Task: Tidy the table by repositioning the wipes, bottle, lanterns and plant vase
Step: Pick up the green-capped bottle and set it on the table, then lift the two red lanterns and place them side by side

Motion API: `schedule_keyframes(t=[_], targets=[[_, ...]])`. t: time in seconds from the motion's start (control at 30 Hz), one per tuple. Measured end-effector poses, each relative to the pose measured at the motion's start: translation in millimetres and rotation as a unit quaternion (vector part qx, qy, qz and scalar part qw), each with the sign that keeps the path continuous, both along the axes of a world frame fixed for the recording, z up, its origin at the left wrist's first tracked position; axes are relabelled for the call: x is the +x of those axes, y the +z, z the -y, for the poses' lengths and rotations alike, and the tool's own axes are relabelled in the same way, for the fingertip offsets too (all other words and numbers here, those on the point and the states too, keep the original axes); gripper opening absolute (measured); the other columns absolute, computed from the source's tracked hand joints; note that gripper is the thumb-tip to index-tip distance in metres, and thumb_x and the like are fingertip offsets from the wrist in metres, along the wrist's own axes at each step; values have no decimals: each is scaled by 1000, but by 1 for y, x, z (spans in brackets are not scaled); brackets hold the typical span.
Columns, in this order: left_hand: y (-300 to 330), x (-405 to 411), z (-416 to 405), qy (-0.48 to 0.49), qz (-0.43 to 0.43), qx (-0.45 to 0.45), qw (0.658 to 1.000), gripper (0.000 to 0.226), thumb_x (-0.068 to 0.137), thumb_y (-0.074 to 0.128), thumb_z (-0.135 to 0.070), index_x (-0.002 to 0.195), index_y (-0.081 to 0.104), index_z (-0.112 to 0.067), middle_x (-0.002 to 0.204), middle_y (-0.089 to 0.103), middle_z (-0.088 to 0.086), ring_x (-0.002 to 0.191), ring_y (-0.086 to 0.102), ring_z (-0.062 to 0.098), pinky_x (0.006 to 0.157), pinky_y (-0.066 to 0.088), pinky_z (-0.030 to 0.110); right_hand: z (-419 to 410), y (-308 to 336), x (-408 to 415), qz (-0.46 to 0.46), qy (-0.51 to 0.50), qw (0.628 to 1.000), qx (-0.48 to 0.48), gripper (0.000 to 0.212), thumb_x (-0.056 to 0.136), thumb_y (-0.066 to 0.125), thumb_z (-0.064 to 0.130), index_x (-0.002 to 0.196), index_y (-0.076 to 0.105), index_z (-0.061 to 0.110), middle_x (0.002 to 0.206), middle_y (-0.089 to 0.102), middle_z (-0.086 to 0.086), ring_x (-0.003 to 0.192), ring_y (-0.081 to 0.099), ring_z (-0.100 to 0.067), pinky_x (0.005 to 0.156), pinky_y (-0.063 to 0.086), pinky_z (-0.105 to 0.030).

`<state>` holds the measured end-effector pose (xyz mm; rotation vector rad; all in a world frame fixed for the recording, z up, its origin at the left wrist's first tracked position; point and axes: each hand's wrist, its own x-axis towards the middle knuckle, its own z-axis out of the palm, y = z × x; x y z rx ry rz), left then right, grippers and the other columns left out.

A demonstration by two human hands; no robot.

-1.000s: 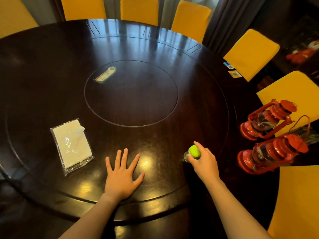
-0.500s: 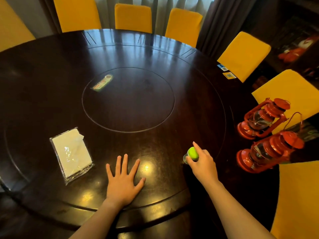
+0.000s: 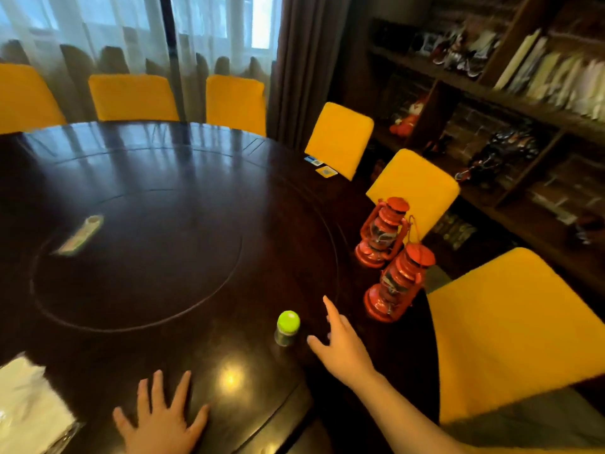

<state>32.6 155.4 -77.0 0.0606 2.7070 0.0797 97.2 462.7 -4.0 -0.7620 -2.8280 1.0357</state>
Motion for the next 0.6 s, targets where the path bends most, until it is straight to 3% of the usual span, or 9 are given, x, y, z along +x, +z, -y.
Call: schedule_keyframes(t=[0.03,0.1,0.17,0.27,0.37,0.47,0.6], targets=[[8,-3,-3,5,2,7,1000,83,76,35,-79,150,16,-47,165,4,3,150,-3,25,113,-4,61,-7,7,1,-22,-30,999,-5,70,82,63,43,145,34,34,125,54,4,96,62,-12,83,50,-28],[27,-5,-19,19,3,39,999,68,78,48,-67,140,40,-40,159,21,6,147,7,26,113,0,60,-21,26,9,-76,-73,994,-16,33,83,63,36,115,64,31,101,68,8,77,63,-3,76,52,-28],[51,-6,-52,15,-45,95,994,50,83,57,-52,128,55,-32,150,37,6,142,20,26,114,7,58,-38,50,18,-138,-96,985,-45,9,84,61,29,88,69,31,76,70,7,67,64,-5,69,55,-34],[96,-1,-125,-53,-144,224,962,25,86,64,-36,107,69,-25,121,62,4,122,50,28,109,25,54,-65,88,30,-225,-128,960,-109,16,87,62,19,78,69,29,67,68,2,63,65,-12,61,55,-42],[143,5,-208,-78,-151,418,892,8,87,63,-31,85,69,-26,90,69,-4,91,65,22,85,48,45,-94,122,42,-333,-143,921,-141,13,88,63,21,80,70,29,63,67,1,54,59,-7,52,48,-25],[186,10,-298,-32,-77,567,819,30,82,60,-53,75,67,-25,73,69,-5,75,63,9,72,51,40,-141,154,50,-420,-151,876,-180,9,85,61,29,83,70,28,61,64,1,48,53,-7,48,44,-18],[214,15,-379,-4,-21,589,808,57,70,53,-79,71,65,-24,73,69,-7,74,64,10,74,53,43,-212,162,32,-433,-212,848,-218,13,93,57,11,85,66,16,56,59,1,44,48,-6,43,40,-16]])
